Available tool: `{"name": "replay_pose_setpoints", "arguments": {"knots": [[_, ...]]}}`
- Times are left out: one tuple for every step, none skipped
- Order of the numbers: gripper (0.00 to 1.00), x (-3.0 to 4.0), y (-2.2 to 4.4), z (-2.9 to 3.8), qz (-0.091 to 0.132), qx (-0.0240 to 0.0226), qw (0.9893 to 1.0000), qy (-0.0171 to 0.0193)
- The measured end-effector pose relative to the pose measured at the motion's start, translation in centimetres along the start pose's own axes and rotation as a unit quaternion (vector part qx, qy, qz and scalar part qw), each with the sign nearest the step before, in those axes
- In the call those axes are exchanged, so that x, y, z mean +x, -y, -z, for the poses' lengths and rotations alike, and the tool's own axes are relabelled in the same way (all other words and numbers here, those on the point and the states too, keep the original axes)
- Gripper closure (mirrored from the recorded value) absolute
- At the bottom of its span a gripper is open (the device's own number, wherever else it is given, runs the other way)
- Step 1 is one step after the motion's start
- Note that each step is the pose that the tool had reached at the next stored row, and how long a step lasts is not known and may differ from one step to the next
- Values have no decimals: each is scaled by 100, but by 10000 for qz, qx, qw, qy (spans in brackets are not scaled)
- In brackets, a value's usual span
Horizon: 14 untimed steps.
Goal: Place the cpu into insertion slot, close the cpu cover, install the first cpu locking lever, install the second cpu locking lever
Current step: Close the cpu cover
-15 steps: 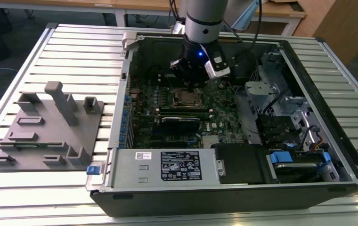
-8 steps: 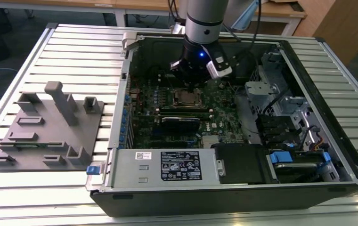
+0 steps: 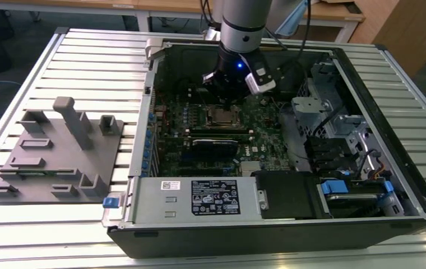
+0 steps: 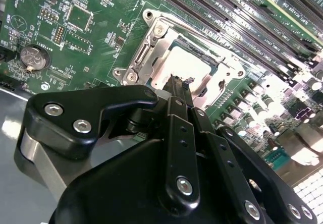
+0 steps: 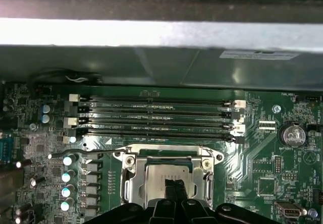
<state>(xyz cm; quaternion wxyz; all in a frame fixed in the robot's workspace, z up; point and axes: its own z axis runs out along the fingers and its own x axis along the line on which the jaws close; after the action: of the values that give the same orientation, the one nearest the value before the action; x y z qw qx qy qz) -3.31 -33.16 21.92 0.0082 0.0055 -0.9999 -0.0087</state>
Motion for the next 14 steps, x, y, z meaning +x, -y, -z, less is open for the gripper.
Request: {"name": "replay_pose_setpoints", "arguments": {"knots": [[90, 0, 0, 0, -22, 0, 10000, 0], [90, 0, 0, -1, -24, 0, 10000, 0], [90, 0, 0, -1, -25, 0, 10000, 0], [90, 0, 0, -1, -29, -1, 10000, 1], [90, 0, 0, -1, -33, -1, 10000, 1], [90, 0, 0, -1, -33, -1, 10000, 1], [90, 0, 0, -1, -34, -1, 10000, 1], [90, 0, 0, -1, -35, -1, 10000, 1], [90, 0, 0, -1, -35, -1, 10000, 1], [90, 0, 0, -1, -36, -1, 10000, 1], [90, 0, 0, -1, -37, -1, 10000, 1], [90, 0, 0, -1, -37, -1, 10000, 1], [90, 0, 0, -1, -38, -1, 10000, 1], [90, 0, 0, -1, -39, -1, 10000, 1]]}}
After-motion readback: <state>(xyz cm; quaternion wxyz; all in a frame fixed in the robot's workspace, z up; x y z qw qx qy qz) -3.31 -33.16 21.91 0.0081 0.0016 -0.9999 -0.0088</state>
